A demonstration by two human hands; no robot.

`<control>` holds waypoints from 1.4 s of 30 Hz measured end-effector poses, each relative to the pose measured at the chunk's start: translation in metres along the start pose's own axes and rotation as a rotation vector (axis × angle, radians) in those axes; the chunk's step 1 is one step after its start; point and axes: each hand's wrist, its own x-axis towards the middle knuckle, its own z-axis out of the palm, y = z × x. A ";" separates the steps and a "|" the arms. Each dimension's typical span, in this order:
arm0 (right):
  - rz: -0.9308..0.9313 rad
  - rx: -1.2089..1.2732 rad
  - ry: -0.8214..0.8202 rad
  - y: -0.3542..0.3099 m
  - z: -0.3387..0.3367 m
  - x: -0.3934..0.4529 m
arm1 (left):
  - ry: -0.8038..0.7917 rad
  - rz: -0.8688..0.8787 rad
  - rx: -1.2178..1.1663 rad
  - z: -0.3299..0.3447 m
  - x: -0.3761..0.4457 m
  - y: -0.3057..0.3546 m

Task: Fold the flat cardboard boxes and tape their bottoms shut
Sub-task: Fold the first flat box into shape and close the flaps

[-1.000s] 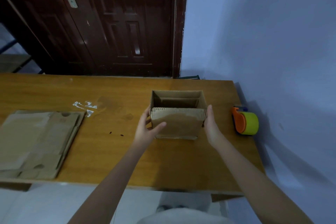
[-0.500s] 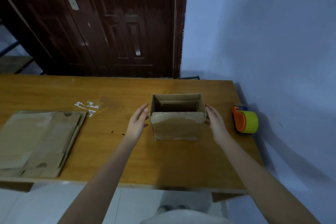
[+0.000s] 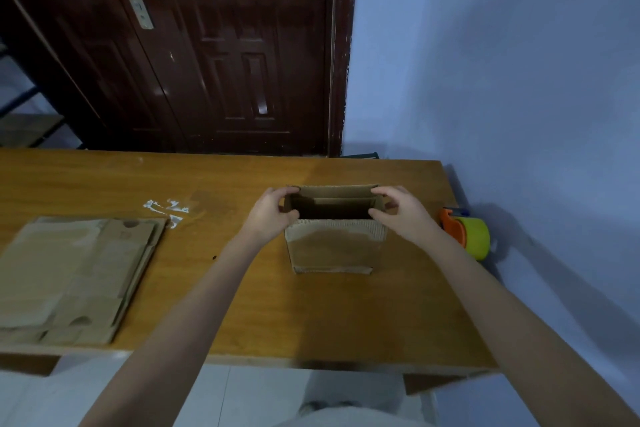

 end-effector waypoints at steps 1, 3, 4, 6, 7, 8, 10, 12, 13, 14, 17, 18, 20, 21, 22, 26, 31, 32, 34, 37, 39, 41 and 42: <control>0.018 -0.029 -0.043 -0.002 -0.002 0.002 | -0.059 -0.012 0.027 -0.002 0.002 0.004; 0.064 -0.052 -0.122 -0.005 -0.004 0.007 | -0.169 -0.046 0.055 -0.007 0.005 0.009; 0.085 -0.056 -0.151 -0.006 -0.004 0.009 | -0.201 -0.060 0.066 -0.008 0.007 0.010; 0.115 -0.056 -0.181 -0.008 -0.003 0.010 | -0.240 -0.066 0.089 -0.010 0.010 0.009; 0.123 -0.051 -0.185 -0.009 -0.002 0.010 | -0.262 -0.063 0.092 -0.010 0.011 0.009; 0.125 -0.047 -0.186 -0.009 -0.001 0.010 | -0.284 -0.059 0.089 -0.010 0.012 0.009; 0.116 -0.045 -0.196 -0.010 -0.001 0.010 | -0.298 -0.038 0.082 -0.010 0.014 0.007; 0.078 -0.040 -0.222 -0.011 -0.001 0.008 | -0.270 0.001 0.068 -0.009 0.014 0.005; 0.057 -0.017 -0.228 -0.011 -0.001 0.007 | -0.257 0.019 0.052 -0.008 0.014 0.004; 0.041 0.031 -0.217 -0.011 0.000 0.005 | -0.246 0.030 0.022 -0.007 0.013 0.001; 0.103 0.293 -0.076 -0.004 0.008 0.002 | -0.167 0.020 -0.136 -0.003 0.009 -0.004; 0.152 0.350 -0.011 0.000 0.009 0.002 | -0.129 0.009 -0.197 -0.001 0.007 -0.006; 0.207 0.359 0.068 0.010 0.011 0.001 | -0.057 -0.010 -0.291 0.002 0.004 -0.010; 0.197 0.351 0.081 0.015 0.012 0.000 | -0.022 -0.012 -0.328 0.003 0.002 -0.013; 0.173 0.354 0.080 0.019 0.012 -0.002 | 0.008 -0.008 -0.371 0.004 0.000 -0.016; 0.124 0.367 0.000 0.030 0.014 -0.003 | 0.057 -0.073 -0.495 0.006 -0.003 -0.025; 0.206 0.487 -0.036 0.030 0.015 0.000 | -0.038 -0.258 -0.597 0.012 -0.002 -0.030; 0.224 0.506 -0.043 0.029 0.016 0.001 | -0.044 -0.259 -0.602 0.013 -0.002 -0.031; 0.267 0.540 -0.049 0.028 0.018 0.002 | -0.046 -0.259 -0.600 0.016 -0.002 -0.031; 0.292 0.567 -0.046 0.026 0.021 0.003 | -0.031 -0.265 -0.597 0.021 -0.002 -0.031; 0.301 0.569 -0.045 0.027 0.023 0.004 | -0.011 -0.264 -0.599 0.023 -0.002 -0.033; 0.302 0.548 -0.038 0.029 0.024 0.005 | -0.001 -0.260 -0.587 0.024 -0.001 -0.034; 0.300 0.534 -0.036 0.030 0.025 0.006 | 0.002 -0.259 -0.575 0.024 -0.001 -0.035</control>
